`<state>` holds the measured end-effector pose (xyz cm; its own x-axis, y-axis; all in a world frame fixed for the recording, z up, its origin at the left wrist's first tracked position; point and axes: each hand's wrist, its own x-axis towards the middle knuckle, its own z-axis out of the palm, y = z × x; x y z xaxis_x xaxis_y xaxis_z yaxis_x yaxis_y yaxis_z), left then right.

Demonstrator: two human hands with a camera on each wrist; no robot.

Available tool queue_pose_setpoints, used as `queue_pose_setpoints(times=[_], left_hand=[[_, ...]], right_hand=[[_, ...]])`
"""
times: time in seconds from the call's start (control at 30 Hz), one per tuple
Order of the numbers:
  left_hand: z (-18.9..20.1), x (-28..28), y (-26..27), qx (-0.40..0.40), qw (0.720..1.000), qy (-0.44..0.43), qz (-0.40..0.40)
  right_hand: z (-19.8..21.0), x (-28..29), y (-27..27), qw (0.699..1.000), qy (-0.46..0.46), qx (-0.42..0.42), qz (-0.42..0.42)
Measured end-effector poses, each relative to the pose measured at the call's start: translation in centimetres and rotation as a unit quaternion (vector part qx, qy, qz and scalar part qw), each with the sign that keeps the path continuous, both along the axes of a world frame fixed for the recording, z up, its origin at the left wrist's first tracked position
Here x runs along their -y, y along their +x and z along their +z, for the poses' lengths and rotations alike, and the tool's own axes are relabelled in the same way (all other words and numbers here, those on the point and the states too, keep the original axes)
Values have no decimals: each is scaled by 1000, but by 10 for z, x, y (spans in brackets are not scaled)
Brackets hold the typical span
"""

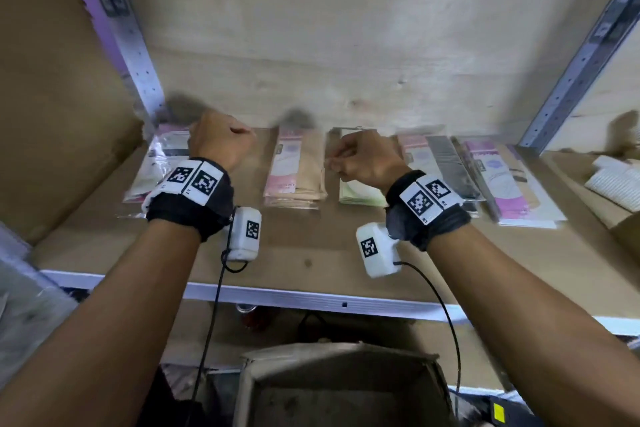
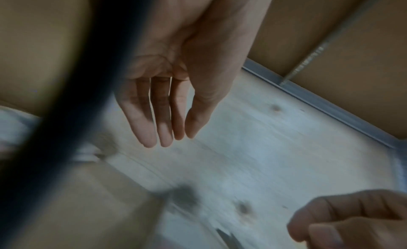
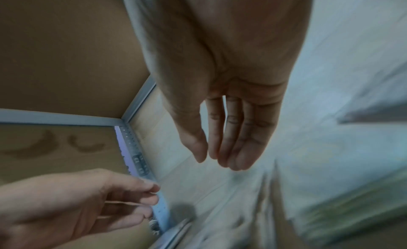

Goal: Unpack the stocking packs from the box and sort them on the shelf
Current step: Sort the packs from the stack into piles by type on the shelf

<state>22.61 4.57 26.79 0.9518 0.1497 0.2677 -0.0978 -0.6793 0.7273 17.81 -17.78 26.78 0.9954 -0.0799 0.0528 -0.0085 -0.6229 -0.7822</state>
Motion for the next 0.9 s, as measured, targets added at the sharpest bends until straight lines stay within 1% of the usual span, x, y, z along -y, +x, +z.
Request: queue_pose_setpoints(times=[0.1, 0.17, 0.23, 0.33, 0.4, 0.47, 0.53, 0.6, 0.7, 0.8, 0.9], left_hand=[[-5, -55, 7, -25, 997, 7, 76], [-10, -89, 12, -66, 992, 6, 106], [-15, -117, 14, -110, 988, 13, 109], [-21, -142, 13, -161, 980, 58, 104], [-25, -152, 11, -178, 977, 71, 94], [-31, -156, 10, -190, 978, 65, 63], [-36, -159, 9, -186, 981, 47, 39], [-37, -162, 9, -179, 983, 41, 26], [-36, -167, 9, -186, 982, 10, 28], [-37, -167, 5, -203, 977, 49, 47], [-40, -163, -1, -210, 976, 47, 31]], right_hand=[[0, -47, 11, 994, 98, -38, 33], [-5, -79, 24, 991, 108, -65, 52], [-12, -109, 37, 988, 107, -82, 75], [-22, -151, 55, 981, 126, -106, 102], [-28, -177, 65, 975, 146, -121, 118], [-35, -196, 74, 973, 144, -126, 125], [-42, -210, 78, 975, 126, -122, 133], [-46, -215, 77, 973, 130, -123, 149], [-53, -213, 77, 965, 171, -138, 142], [-54, -208, 76, 950, 238, -159, 126], [-53, -204, 74, 937, 284, -176, 108]])
